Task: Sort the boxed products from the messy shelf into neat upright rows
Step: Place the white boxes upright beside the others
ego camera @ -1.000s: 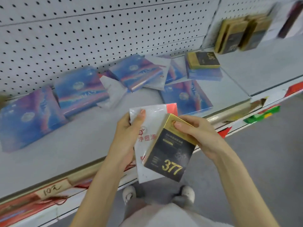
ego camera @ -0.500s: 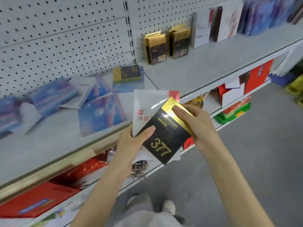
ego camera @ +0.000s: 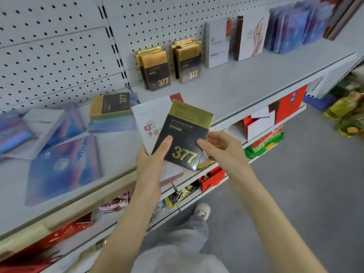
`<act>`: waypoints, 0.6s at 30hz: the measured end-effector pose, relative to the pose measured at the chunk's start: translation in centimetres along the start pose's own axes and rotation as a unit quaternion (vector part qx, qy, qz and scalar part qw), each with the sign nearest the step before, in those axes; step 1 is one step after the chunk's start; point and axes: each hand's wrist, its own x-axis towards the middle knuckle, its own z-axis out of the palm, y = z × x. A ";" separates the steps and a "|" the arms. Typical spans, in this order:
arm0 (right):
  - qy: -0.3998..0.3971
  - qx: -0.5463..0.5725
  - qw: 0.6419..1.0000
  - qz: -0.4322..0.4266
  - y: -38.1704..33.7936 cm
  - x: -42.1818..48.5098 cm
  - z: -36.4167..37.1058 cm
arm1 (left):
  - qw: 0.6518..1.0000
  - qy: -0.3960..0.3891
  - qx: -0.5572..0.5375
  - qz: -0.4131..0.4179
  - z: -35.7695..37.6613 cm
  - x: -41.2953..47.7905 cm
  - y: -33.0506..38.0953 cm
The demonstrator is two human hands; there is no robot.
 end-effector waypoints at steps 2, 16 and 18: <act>-0.019 -0.030 0.999 -0.002 -0.1 3.3 -0.4 | 0.999 0.032 0.004 0.017 2.0 2.5 -0.5; -0.117 0.009 0.993 0.021 -1.5 27.2 2.6 | 0.941 0.302 0.076 0.132 -1.0 16.1 2.7; -0.144 -0.028 0.989 -0.012 -1.5 29.6 4.4 | 0.934 0.309 0.099 0.147 -2.3 16.4 3.4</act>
